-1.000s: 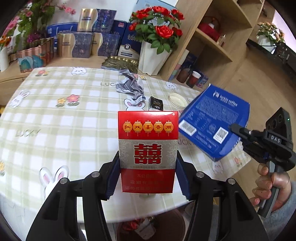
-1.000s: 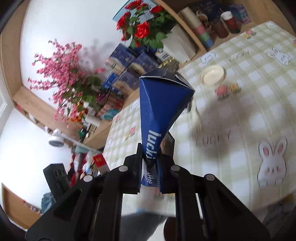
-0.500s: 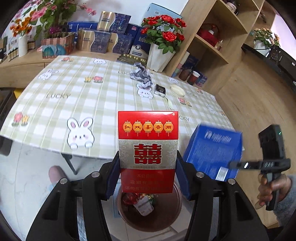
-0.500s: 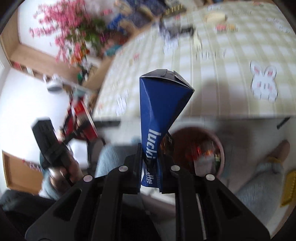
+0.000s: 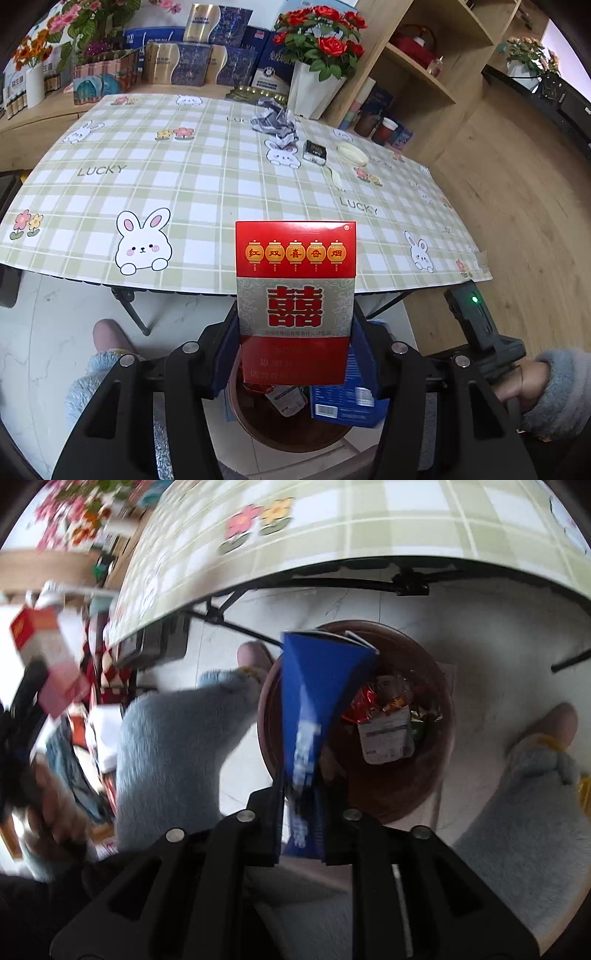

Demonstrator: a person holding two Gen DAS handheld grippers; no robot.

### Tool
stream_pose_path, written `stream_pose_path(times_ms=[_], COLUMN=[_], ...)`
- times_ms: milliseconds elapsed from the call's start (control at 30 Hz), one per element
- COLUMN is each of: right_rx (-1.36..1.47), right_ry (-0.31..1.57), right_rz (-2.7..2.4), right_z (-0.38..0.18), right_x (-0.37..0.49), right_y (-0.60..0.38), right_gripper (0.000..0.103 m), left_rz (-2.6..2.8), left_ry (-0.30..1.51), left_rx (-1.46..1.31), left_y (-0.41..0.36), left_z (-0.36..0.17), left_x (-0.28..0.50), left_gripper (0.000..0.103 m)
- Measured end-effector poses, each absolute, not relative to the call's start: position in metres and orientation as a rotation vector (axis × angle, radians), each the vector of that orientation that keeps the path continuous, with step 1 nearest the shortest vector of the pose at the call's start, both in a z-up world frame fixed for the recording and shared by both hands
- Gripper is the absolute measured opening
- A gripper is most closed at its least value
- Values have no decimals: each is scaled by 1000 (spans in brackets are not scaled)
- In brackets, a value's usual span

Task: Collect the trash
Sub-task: 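Lower the red box into the pot and open the left tool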

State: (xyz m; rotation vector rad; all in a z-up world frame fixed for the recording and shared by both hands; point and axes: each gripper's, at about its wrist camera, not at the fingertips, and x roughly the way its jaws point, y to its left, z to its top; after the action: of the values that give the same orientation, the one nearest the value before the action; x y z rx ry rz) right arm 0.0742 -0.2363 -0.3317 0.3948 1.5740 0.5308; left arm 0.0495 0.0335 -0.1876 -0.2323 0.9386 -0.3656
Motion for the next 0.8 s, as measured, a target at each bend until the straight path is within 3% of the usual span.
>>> stream_pose_path(times_ms=[33, 67, 200, 267, 300, 500, 800], right_rx=[417, 437, 356, 343, 349, 396, 438], right_ry=[1559, 1540, 1405, 1291, 1241, 944, 829], right_rz=[517, 519, 484, 461, 448, 341, 293], right_z=[-331, -329, -300, -279, -270, -220, -204], right_x=[77, 78, 80, 78, 78, 61, 59], right_y=[-237, -238, -240, -246, -250, -276, -308], right_gripper=[48, 61, 65, 91, 96, 97, 98], left_rz=[-366, -367, -375, -380, -383, -407, -460], left_ry=[942, 946, 965, 973, 977, 1029, 1076], left_rx=[-230, -227, -213, -199, -194, -141, -83], left_y=[33, 32, 27, 22, 20, 4, -21], left_z=[-189, -190, -197, -201, -202, -217, -229], left_x=[50, 51, 52, 52, 53, 55, 58], left_gripper=[54, 54, 54, 54, 54, 54, 54])
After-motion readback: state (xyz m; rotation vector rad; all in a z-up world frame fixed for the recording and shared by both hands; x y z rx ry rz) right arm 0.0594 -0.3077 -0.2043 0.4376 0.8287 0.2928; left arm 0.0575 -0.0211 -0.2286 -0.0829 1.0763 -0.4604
